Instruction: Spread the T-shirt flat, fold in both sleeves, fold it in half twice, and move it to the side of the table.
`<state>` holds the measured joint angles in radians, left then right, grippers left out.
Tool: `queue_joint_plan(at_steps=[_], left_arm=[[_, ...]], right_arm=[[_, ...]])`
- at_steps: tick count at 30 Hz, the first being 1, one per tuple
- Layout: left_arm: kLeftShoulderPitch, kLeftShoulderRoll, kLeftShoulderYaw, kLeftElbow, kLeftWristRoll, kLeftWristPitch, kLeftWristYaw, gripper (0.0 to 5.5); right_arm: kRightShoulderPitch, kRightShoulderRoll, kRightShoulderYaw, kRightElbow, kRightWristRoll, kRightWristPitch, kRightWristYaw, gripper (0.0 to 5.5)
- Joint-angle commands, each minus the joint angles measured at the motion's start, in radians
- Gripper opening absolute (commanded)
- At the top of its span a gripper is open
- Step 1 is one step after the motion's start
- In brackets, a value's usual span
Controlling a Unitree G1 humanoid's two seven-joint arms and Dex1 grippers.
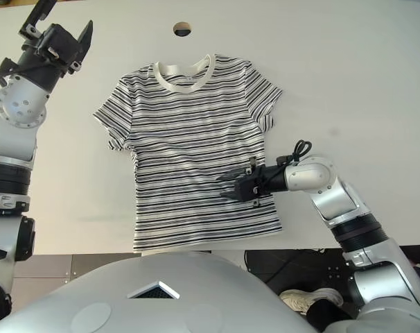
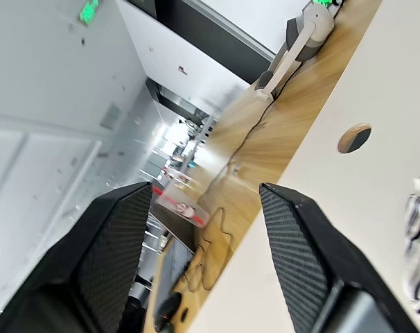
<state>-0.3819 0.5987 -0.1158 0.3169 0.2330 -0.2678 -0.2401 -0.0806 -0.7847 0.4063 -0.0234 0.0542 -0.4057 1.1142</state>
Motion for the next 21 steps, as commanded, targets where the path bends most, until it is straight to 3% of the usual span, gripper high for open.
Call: queue_joint_plan(at_steps=[1, 5, 10, 13, 16, 21], left_arm=[[0.085, -0.055, 0.093, -0.050, -0.247, 0.106, -0.145, 2.90], [0.184, -0.046, 0.182, -0.112, -0.487, 0.363, -0.308, 2.90], [0.220, -0.058, 0.253, -0.101, -0.615, 0.580, -0.363, 2.90], [0.219, -0.075, 0.264, -0.048, -0.624, 0.623, -0.361, 2.90], [0.211, -0.087, 0.261, 0.015, -0.612, 0.639, -0.362, 2.44], [0.200, -0.103, 0.240, 0.111, -0.592, 0.660, -0.374, 2.44]], right_arm=[[-0.055, 0.059, -0.116, -0.098, 0.233, 0.069, -0.014, 1.89], [-0.101, 0.122, -0.183, -0.097, 0.342, 0.120, -0.035, 1.89], [-0.103, 0.161, -0.195, -0.097, 0.323, 0.131, -0.041, 1.89], [-0.109, 0.172, -0.197, -0.097, 0.317, 0.137, -0.038, 1.89], [-0.110, 0.177, -0.200, -0.095, 0.310, 0.139, -0.034, 1.86], [-0.104, 0.180, -0.203, -0.094, 0.301, 0.137, -0.032, 1.86]])
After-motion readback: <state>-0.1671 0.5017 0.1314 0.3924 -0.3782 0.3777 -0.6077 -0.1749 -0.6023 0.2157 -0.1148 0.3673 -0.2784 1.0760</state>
